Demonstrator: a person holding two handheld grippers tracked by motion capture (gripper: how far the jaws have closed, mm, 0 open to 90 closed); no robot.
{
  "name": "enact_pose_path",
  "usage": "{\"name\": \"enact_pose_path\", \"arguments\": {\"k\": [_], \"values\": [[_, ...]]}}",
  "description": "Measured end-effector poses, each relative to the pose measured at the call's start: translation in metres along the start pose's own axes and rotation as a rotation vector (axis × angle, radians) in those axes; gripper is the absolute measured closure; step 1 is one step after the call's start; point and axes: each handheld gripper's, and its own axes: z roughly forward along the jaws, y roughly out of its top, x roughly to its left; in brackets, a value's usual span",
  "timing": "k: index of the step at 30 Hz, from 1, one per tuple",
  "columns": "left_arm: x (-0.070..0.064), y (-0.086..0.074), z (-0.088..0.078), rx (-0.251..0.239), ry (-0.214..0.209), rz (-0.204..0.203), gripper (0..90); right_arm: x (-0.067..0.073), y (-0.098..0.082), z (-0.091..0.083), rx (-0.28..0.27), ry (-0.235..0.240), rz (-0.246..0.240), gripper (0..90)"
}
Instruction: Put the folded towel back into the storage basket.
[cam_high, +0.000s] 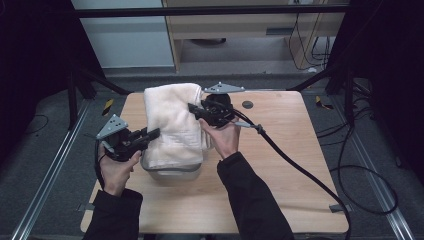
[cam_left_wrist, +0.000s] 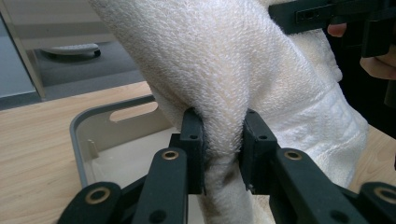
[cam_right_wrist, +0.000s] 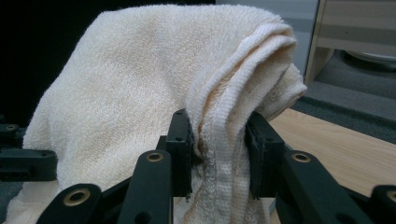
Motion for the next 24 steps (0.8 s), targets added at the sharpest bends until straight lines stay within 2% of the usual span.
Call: {"name": "enact_pose_path", "arguments": {"k": [7,15,24], "values": [[0.013,-0.002,-0.001,0.006,0.017,-0.008,72.7,0.006,0.001,0.015,0.002,0.000,0.003,66.6],[0.024,-0.007,0.003,0.026,0.026,0.003,72.7,0.004,-0.005,0.030,0.012,-0.001,0.018,66.5],[0.033,-0.015,0.012,0.051,0.033,-0.003,72.7,0.001,-0.013,0.045,0.030,-0.011,0.025,66.4]]}}
